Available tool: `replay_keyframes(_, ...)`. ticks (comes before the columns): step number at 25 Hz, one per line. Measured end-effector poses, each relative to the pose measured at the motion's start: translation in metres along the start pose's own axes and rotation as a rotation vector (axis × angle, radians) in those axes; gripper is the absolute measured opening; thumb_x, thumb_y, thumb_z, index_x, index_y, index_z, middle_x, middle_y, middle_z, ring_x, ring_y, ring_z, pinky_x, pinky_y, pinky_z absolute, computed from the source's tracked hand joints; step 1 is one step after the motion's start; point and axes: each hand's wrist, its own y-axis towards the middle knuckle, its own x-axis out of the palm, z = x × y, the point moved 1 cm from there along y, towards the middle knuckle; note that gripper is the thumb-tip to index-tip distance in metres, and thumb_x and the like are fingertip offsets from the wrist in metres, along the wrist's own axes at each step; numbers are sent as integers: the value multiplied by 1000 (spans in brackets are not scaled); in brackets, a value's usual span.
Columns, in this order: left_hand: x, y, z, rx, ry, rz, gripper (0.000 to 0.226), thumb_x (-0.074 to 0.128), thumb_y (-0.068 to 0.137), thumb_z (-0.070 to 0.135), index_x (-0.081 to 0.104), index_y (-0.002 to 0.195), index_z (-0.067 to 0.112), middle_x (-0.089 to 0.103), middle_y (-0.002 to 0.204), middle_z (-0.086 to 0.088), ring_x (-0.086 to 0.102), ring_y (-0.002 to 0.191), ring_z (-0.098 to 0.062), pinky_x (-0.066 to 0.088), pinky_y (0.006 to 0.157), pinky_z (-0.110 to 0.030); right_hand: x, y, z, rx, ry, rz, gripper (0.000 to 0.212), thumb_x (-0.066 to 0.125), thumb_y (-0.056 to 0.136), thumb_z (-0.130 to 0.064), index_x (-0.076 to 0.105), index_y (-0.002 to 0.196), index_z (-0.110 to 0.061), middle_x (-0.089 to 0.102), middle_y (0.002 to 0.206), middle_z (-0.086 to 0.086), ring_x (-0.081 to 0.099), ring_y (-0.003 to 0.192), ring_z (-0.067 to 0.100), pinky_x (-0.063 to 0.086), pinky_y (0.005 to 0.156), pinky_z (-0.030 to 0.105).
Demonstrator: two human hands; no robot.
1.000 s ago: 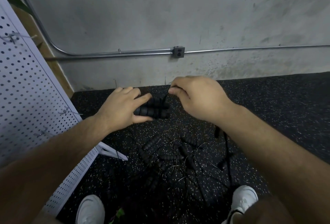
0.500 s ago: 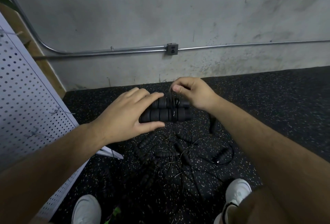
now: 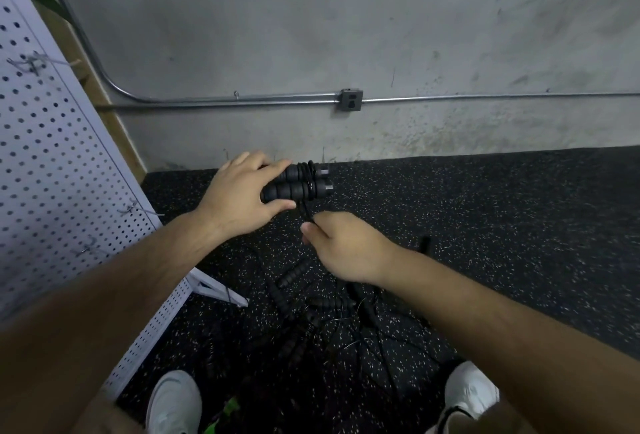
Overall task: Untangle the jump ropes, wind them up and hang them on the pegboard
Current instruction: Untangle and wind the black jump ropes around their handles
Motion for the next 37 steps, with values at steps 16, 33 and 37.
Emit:
replay_keyframes(16, -17, -27, 51, 318, -272, -149, 76, 70, 86, 55, 42, 152, 30, 49, 122, 12, 43, 117, -12, 33, 106, -30, -63, 25, 68, -86, 254, 234, 14, 65, 95, -32, 73, 96, -21, 74, 95, -7, 68, 87, 8, 57, 82, 29)
replay_keyframes(33, 9, -1, -5, 110, -59, -60, 74, 80, 82, 40, 50, 147, 23, 58, 125, 3, 48, 117, -21, 43, 102, -50, -37, -13, -8, -88, -217, -13, 26, 49, 104, -33, 62, 87, -18, 61, 74, -3, 56, 61, 10, 41, 51, 25)
replay_keyframes(37, 11, -9, 13, 228, -110, -129, 73, 82, 79, 41, 53, 145, 25, 55, 120, 8, 46, 114, -15, 40, 103, -45, -64, -9, 2, -199, -466, 212, 23, 51, 102, -38, 69, 101, -23, 66, 85, -10, 59, 74, 12, 45, 61, 27)
